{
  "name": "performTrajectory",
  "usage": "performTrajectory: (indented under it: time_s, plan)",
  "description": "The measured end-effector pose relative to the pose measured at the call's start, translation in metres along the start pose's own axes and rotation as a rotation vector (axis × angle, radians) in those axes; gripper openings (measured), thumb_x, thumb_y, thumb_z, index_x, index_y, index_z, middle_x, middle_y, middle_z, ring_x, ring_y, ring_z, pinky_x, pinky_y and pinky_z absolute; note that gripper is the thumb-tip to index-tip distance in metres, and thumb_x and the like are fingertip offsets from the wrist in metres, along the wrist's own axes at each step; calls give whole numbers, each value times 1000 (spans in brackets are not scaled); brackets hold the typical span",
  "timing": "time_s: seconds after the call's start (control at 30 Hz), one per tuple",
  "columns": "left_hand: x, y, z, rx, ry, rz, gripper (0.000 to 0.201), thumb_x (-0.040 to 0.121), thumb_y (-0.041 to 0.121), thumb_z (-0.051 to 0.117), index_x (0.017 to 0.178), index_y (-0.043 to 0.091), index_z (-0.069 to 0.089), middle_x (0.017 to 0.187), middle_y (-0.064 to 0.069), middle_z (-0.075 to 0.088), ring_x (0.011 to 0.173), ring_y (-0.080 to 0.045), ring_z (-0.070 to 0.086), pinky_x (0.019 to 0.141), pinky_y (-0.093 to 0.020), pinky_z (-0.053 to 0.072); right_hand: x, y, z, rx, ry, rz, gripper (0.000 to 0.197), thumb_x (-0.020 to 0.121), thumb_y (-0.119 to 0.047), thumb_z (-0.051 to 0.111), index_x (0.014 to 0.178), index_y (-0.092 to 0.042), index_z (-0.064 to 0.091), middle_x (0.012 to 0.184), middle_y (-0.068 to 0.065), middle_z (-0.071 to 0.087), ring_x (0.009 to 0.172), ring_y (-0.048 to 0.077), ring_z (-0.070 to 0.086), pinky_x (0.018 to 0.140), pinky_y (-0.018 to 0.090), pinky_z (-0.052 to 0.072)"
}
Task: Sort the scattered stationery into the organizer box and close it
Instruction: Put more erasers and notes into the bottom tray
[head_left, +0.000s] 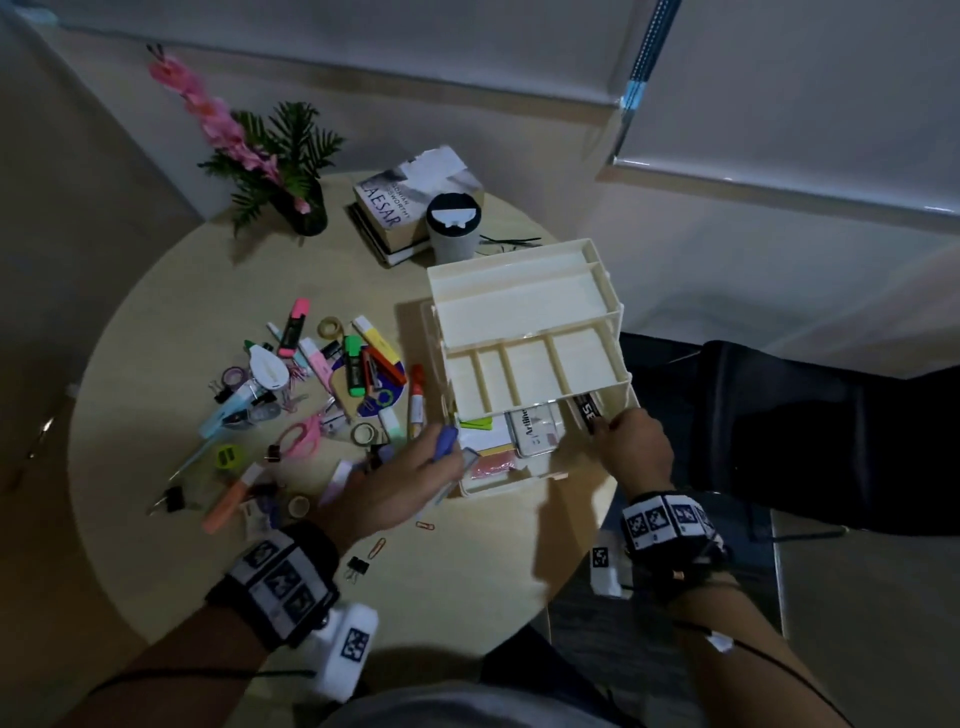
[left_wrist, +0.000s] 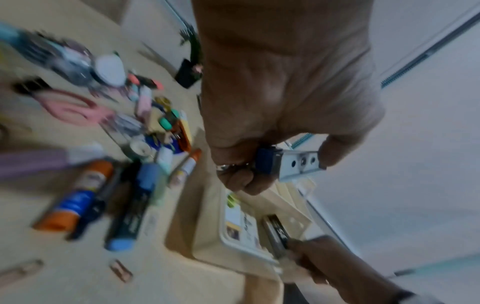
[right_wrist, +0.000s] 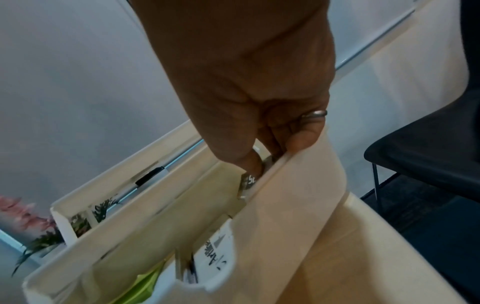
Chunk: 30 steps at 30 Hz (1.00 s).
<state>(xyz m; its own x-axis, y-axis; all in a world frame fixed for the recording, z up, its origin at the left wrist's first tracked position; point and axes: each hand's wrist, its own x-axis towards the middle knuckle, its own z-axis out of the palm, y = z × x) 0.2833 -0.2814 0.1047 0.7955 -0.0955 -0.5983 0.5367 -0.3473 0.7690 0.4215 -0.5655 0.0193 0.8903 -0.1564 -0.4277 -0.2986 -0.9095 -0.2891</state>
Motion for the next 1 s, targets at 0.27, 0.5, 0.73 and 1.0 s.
performTrajectory:
  time_s: [0.27, 0.5, 0.73, 1.0]
  plan:
    - [63, 43, 81, -245, -45, -191, 53, 85, 52, 69, 113, 11, 50, 96, -6, 40, 81, -21, 44, 65, -32, 43, -10, 0, 2, -177, 84, -392, 12, 94, -18, 62, 97, -9, 70, 98, 15, 68, 88, 39, 68, 69, 37, 50]
    - [100, 57, 108, -514, 106, -308, 23, 100, 23, 36, 83, 14, 48, 69, -2, 43, 60, -17, 37, 54, -31, 31, 1, 15, 24, -439, -145, -652, 39, 103, -36, 46, 135, -23, 65, 163, -5, 37, 130, 40, 45, 93, 50, 52]
    - [121, 60, 130, -466, 190, -302, 9, 104, 18, 56, 107, 9, 58, 93, -10, 60, 74, -18, 61, 68, -31, 54, -1, 21, 12, -317, -78, -667, 45, 94, -34, 65, 135, -15, 66, 162, 1, 43, 142, 39, 44, 113, 53, 41]
    - [143, 66, 161, -330, 404, -293, 20, 85, 16, 63, 74, 16, 46, 70, -8, 49, 65, -24, 55, 60, -34, 43, -8, 45, -1, -193, 30, -670, 8, 84, -9, 65, 77, -10, 68, 95, 7, 66, 84, 35, 63, 64, 40, 48]
